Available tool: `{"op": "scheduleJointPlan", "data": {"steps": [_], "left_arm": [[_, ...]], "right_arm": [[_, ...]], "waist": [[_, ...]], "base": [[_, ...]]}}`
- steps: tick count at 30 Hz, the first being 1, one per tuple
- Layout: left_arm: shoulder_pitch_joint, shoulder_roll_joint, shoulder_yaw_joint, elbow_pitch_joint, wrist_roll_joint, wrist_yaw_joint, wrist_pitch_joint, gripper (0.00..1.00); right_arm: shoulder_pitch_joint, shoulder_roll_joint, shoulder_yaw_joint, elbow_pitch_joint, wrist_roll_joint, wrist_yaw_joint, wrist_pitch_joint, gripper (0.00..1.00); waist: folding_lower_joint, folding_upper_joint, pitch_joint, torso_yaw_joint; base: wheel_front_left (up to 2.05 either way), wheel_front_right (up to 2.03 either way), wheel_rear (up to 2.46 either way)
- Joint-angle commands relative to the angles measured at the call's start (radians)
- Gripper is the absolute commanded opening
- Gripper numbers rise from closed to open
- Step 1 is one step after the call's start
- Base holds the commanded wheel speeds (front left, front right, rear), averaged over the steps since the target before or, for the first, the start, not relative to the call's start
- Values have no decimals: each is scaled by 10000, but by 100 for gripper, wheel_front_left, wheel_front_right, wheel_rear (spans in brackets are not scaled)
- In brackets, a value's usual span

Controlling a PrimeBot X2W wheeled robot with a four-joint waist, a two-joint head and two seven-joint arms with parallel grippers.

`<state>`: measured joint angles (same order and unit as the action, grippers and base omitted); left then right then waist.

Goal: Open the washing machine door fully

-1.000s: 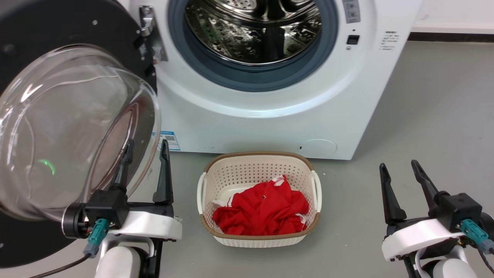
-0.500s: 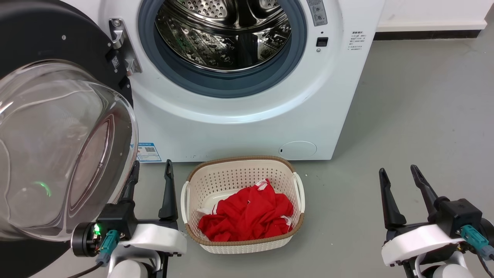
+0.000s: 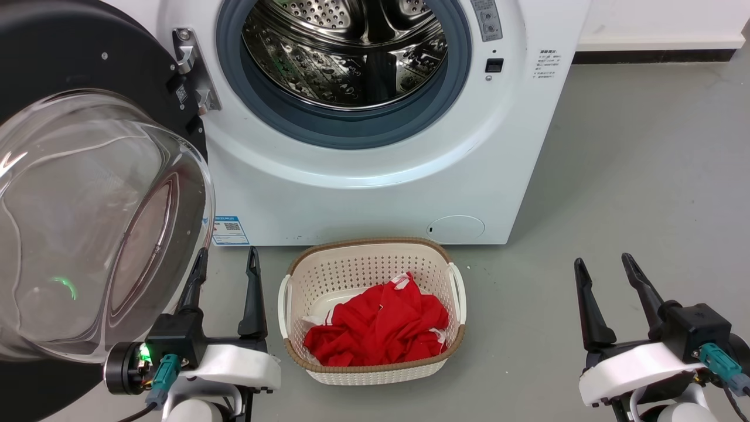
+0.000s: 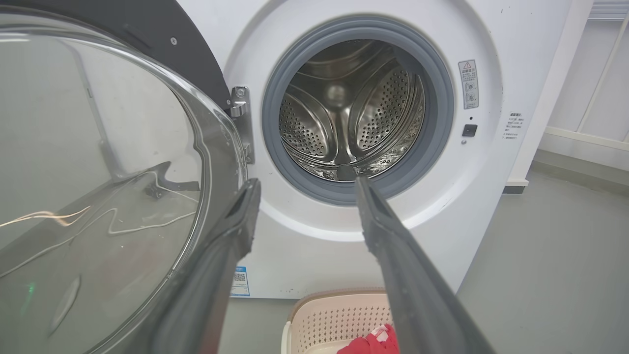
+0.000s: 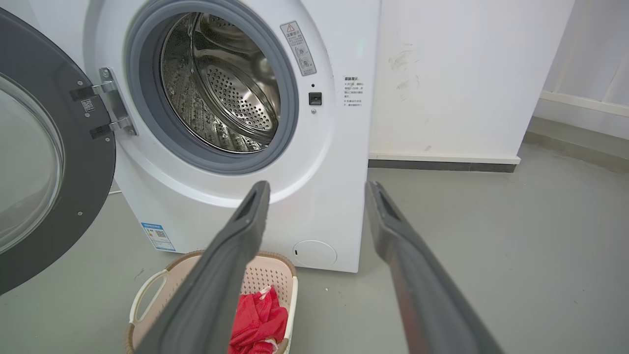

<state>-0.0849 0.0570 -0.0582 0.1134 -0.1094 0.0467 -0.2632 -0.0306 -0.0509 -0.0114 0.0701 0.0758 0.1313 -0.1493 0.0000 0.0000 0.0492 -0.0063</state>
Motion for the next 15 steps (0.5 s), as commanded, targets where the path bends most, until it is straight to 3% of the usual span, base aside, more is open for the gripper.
{"op": "scheduleJointPlan", "data": {"steps": [1, 15], "left_arm": [[85, -7, 12, -19, 41, -19, -21, 100], [-85, -58, 19, 10, 38, -116, -21, 100]], "right_arm": [[124, 16, 0, 22, 5, -10, -21, 100], [49, 16, -6, 167, 95, -10, -56, 100]], "waist": [[0, 0, 5, 4], [0, 0, 87, 95]], "base": [[0, 0, 0], [0, 0, 0]]}}
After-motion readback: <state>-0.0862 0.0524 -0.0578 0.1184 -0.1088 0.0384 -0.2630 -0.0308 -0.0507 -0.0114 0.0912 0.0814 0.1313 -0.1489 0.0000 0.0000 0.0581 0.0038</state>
